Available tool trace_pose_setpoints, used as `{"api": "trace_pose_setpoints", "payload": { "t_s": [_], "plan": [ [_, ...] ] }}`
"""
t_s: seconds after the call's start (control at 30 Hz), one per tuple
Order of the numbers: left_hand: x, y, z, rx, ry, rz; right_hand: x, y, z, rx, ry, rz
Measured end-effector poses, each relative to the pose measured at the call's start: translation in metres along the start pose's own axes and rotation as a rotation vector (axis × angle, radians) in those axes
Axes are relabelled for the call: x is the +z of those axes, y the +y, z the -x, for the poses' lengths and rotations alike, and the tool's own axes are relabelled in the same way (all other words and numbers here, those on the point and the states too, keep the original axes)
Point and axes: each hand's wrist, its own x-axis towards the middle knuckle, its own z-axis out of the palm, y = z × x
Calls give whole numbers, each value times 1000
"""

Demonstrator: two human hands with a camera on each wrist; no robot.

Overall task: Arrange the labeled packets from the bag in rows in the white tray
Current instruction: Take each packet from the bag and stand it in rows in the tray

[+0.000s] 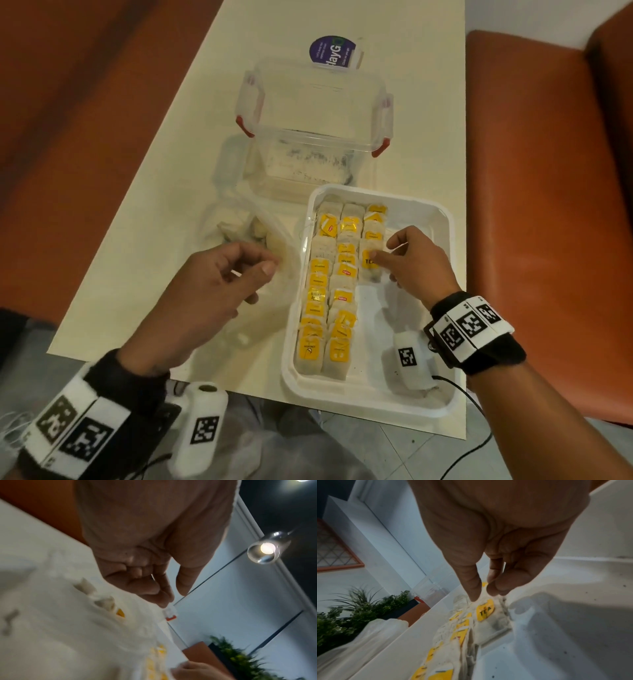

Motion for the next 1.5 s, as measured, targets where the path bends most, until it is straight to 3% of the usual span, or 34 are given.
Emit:
{"api": "trace_pose_setpoints", "payload": {
  "t_s": [0.1, 0.23, 0.3, 0.47, 0.57, 0.67, 0.77, 1.0, 1.17, 1.33, 1.5],
  "plan": [
    [-17, -30, -10, 6, 76, -300, 0, -17, 20, -169, 40, 41],
    [-21, -54, -12, 19, -28, -653, 21, -51, 55, -496, -39, 137],
    [-18, -53, -12, 23, -70, -715, 37, -68, 60, -556, -80, 236],
    [-20, -30, -36, 120, 65, -838, 65, -93, 42, -571, -29, 394],
    [-15, -26, -66, 210, 81, -889, 70, -95, 28, -553, -4, 355],
    [2, -27, -86, 222, 38, -992, 70, -96, 21, -513, 23, 298],
    [14, -30, -91, 223, 99, -1027, 70, -94, 16, -498, 24, 238],
    [-11, -44, -95, 192, 334, -848, 67, -90, 12, -515, 0, 259],
    [-19, -55, -111, 157, 272, -910, 70, -90, 7, -524, -1, 209],
    [-25, -52, -112, 146, 325, -936, 70, -87, -1, -457, 16, 83],
    [-23, -53, -102, 243, 248, -991, 69, -85, -4, -458, 26, 96]
  ]
}}
